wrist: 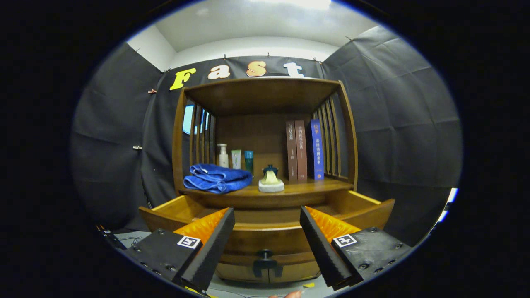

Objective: Pull open the drawer, take out the items inside it, and place them on the countertop above the cabinet.

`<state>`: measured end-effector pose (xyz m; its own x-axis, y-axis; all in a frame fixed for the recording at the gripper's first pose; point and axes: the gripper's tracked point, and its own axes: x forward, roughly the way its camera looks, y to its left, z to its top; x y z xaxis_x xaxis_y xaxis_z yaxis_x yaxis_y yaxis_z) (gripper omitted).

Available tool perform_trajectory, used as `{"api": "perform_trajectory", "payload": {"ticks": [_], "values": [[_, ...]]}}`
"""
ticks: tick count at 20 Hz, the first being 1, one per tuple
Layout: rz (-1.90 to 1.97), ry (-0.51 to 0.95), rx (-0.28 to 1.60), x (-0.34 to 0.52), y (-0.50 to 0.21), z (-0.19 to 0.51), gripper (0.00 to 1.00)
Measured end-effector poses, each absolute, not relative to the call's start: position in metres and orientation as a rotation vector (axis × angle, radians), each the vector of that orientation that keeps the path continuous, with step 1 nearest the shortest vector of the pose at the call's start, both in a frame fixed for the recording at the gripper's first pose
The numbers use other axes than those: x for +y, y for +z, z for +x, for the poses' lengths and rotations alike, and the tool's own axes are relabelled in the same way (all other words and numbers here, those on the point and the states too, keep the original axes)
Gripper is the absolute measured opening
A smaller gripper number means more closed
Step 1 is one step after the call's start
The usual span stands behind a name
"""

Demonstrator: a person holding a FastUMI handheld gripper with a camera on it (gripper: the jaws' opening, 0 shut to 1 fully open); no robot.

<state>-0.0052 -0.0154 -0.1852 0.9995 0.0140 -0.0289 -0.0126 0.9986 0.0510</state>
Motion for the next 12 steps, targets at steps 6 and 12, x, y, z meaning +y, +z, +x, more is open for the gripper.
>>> {"api": "perform_trajectory", "payload": {"ticks": [6,12], "values": [[-0.002,0.001,0.114,-0.005,-0.242,-0.004,1.00],[0.017,0.010,0.148,0.005,-0.264,0.012,1.00]]}}
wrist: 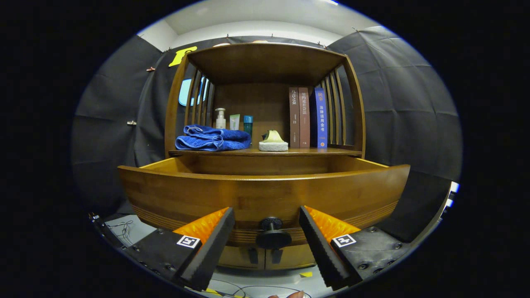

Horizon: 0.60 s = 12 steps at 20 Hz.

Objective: Pull open the drawer, take out the items inside it, and place them on the countertop above the cabinet.

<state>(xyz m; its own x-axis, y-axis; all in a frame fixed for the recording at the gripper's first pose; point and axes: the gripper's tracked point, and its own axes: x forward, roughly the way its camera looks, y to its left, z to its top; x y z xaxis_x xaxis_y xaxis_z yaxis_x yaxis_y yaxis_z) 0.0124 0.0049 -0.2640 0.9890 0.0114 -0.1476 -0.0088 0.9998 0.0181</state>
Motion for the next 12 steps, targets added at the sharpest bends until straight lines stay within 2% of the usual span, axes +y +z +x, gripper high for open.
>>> {"api": "perform_trajectory", "payload": {"ticks": [5,12], "values": [[-0.011,0.011,0.100,0.004,-0.259,0.016,0.98],[-0.005,-0.001,0.132,0.004,-0.254,0.069,0.99]]}}
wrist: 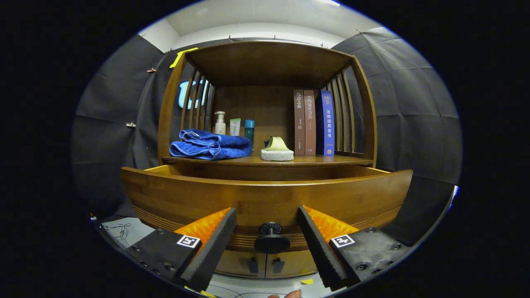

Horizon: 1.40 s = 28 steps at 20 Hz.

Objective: Pull open the drawer, take out the items inside it, and place them on the countertop above the cabinet.

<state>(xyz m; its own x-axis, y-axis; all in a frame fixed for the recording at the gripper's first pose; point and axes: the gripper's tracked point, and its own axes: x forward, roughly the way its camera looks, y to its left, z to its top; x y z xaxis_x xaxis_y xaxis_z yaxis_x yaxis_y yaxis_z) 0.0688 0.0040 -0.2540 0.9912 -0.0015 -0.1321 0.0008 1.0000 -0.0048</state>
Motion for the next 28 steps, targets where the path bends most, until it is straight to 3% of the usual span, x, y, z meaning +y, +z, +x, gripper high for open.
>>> {"api": "perform_trajectory", "payload": {"ticks": [14,28], "values": [[0.000,-0.001,0.203,0.005,-0.265,0.151,0.99],[-0.004,-0.022,0.298,-0.012,-0.278,0.157,0.99]]}}
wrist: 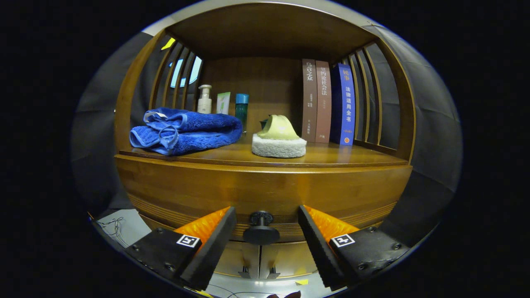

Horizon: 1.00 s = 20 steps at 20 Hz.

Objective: Pull open the drawer, take out the items inside it, and place them on the countertop above the cabinet.

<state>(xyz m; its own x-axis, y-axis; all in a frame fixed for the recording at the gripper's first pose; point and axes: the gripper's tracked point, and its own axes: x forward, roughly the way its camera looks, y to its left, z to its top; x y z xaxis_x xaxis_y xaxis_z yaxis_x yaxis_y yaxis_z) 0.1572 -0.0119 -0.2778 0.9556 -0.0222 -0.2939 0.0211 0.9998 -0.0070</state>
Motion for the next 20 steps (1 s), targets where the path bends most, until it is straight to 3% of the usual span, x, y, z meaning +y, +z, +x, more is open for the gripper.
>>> {"api": "perform_trajectory", "payload": {"ticks": [11,20], "values": [[0.040,-0.013,0.119,-0.026,-0.119,0.106,0.99],[0.047,-0.002,0.120,-0.018,-0.048,0.064,1.00]]}}
